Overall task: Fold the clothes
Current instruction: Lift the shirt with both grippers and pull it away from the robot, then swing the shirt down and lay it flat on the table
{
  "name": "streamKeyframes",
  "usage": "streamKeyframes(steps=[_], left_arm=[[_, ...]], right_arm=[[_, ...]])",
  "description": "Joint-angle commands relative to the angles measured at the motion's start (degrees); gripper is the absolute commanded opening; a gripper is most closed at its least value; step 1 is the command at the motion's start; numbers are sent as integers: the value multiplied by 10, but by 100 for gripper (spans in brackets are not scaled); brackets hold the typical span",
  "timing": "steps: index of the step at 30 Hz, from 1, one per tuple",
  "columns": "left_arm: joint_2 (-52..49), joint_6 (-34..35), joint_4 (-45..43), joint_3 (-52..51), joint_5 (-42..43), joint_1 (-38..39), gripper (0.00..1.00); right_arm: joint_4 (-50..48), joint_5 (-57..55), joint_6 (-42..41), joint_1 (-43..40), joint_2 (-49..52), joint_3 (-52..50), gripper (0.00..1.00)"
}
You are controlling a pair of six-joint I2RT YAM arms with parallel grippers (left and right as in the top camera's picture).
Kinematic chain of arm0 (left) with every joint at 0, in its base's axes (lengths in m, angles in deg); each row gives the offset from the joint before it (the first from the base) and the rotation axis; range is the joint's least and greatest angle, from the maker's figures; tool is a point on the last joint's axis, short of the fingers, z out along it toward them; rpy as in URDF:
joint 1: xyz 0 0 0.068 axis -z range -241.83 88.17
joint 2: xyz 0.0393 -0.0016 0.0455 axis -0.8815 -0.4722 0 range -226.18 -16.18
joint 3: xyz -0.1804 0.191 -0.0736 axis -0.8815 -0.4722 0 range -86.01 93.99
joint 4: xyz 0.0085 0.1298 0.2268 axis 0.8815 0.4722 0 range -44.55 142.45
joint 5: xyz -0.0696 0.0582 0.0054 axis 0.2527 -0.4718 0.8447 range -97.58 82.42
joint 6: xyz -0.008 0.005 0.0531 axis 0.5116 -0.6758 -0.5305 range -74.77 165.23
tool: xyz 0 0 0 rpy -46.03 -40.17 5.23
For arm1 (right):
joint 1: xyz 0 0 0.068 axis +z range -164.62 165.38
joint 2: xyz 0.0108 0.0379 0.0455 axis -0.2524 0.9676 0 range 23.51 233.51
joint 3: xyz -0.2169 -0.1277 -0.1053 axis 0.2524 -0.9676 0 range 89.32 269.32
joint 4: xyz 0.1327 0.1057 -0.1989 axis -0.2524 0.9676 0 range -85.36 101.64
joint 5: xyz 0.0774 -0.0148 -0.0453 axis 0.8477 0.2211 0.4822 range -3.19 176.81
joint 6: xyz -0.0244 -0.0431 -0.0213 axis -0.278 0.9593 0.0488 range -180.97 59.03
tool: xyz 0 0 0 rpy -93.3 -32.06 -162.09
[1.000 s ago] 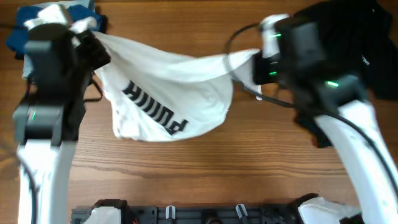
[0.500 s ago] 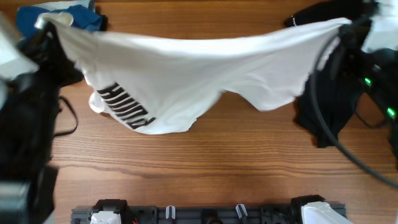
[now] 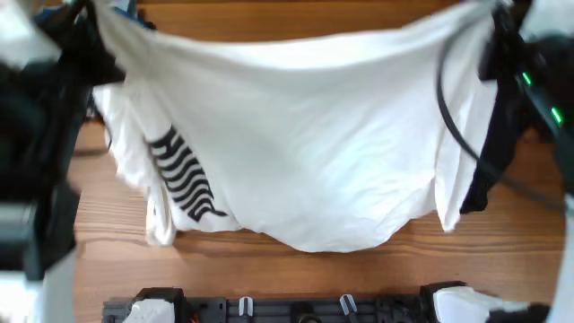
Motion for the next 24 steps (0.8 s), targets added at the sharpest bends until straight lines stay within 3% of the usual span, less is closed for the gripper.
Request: streamKeyframes(steps=[1, 4, 5, 11, 14, 15, 18, 22, 24], left_arm=[[-103, -27, -122, -1, -16, -2, 4], [-224, -54, -349, 26, -19, -2, 4], [-242, -57, -371, 58, -19, -1, 4], [-303, -126, -388, 284, 5, -1, 4], [-305, -131, -377, 313, 25, -1, 4], [-305, -131, -356, 313, 32, -1, 4], [-319, -131, -177, 313, 33, -1, 4], [-396, -131, 138, 312, 32, -7, 4], [-426, -130, 222, 312, 32, -14, 4]], right_arm=[[-130, -16, 52, -3, 87, -1, 4], [-351, -25, 68, -3, 160, -1, 4], [-402, -25, 70, -3, 162, -1, 4], [-534, -10, 98, -3, 159, 55, 4], [-537, -10, 97, -3, 161, 59, 4], [-518, -5, 97, -3, 163, 59, 4], [-408, 35, 92, -3, 198, 59, 4], [-254, 110, 78, -3, 289, 59, 4], [-200, 128, 78, -3, 322, 59, 4]])
